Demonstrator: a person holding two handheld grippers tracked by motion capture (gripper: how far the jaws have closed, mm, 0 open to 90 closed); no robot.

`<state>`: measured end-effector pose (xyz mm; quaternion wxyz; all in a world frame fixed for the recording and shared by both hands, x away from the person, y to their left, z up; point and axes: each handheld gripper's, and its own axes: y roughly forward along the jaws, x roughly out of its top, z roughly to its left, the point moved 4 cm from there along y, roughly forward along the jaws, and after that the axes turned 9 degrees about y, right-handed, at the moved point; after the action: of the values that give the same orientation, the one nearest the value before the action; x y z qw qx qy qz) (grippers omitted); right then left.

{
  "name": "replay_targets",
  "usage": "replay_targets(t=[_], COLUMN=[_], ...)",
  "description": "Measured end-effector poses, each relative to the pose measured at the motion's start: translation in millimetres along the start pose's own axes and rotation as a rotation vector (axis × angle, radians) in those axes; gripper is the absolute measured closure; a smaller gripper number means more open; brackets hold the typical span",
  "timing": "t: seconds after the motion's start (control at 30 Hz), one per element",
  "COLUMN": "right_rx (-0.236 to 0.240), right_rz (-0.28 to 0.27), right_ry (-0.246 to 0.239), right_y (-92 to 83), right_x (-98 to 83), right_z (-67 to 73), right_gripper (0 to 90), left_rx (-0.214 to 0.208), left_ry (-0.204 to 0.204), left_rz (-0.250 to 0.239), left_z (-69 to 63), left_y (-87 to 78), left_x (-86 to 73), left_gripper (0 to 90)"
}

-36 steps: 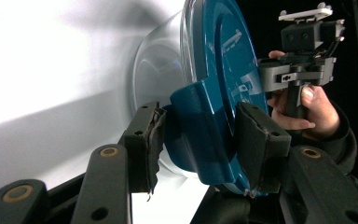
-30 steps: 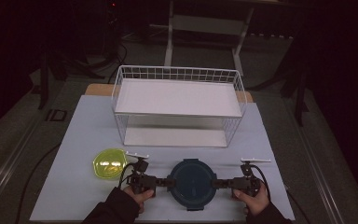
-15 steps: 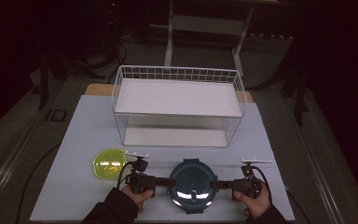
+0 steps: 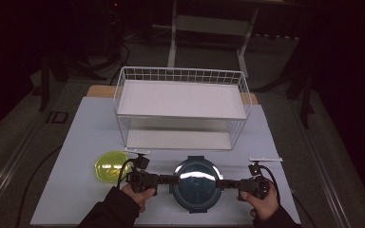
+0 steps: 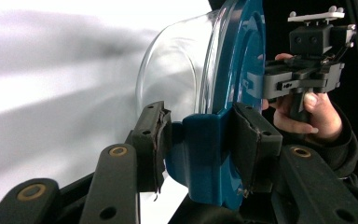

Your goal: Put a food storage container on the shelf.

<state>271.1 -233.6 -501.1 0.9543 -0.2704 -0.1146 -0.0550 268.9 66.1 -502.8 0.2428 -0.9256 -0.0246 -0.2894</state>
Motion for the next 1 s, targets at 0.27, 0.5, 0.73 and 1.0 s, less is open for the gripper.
replay_targets(t=[0.27,0.5,0.73,1.0], right_rx=[0.021,0.039,0.038,0.035], right_rz=[-0.027,-0.051,-0.068,-0.093], right_ry=[-0.039,-0.063,-0.096,-0.136], right_y=[-8.4,-16.6,-23.5,-33.9], right_x=[11.6,23.9,39.1,63.1], right_z=[20.1,35.3,51.8,77.5], right_gripper=[55.1,55.1,55.1,55.1], left_rx=[0.000,0.004,0.006,0.013], left_ry=[0.039,0.078,0.093,0.128], left_rz=[-0.051,-0.066,-0.088,-0.120], left_z=[-14.3,-25.9,-34.6,-48.2], left_y=[-14.1,-23.6,-32.7,-47.1], left_x=[22.4,40.7,58.2,86.4], left_gripper=[57.1,57.3,57.3,57.2])
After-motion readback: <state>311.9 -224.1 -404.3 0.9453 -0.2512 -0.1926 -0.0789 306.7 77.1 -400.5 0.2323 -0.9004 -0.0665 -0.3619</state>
